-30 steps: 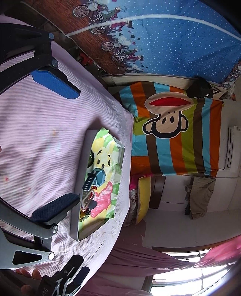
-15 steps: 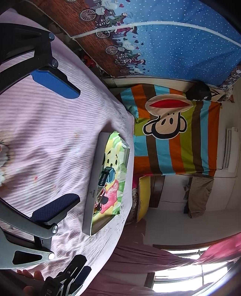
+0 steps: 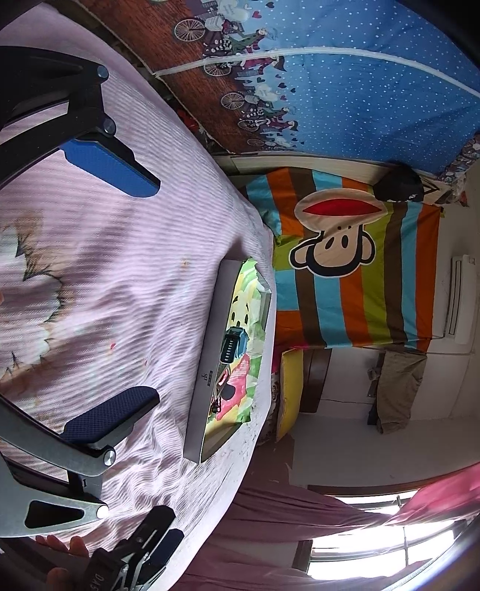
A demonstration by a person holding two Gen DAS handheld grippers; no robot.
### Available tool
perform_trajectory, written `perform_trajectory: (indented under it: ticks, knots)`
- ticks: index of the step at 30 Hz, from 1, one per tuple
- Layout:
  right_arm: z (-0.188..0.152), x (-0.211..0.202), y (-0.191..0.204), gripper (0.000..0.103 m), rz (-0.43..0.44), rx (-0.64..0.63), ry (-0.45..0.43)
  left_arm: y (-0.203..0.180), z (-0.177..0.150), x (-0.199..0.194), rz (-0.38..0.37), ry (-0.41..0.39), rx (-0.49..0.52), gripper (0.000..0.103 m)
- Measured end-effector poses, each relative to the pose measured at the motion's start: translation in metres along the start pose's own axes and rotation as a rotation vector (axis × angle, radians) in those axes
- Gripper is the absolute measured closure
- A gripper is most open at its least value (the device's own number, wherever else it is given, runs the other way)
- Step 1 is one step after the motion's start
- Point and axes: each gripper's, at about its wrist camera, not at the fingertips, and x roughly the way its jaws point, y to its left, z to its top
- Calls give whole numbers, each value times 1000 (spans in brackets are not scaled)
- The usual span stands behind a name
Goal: Organize jewelry
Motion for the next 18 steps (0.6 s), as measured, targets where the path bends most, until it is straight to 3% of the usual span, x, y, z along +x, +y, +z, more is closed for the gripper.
perform_trajectory:
  ticks: [18]
  knots:
    - [-7,0,2,1,-9,-4,-4,0,-7,3,14,10,3,0]
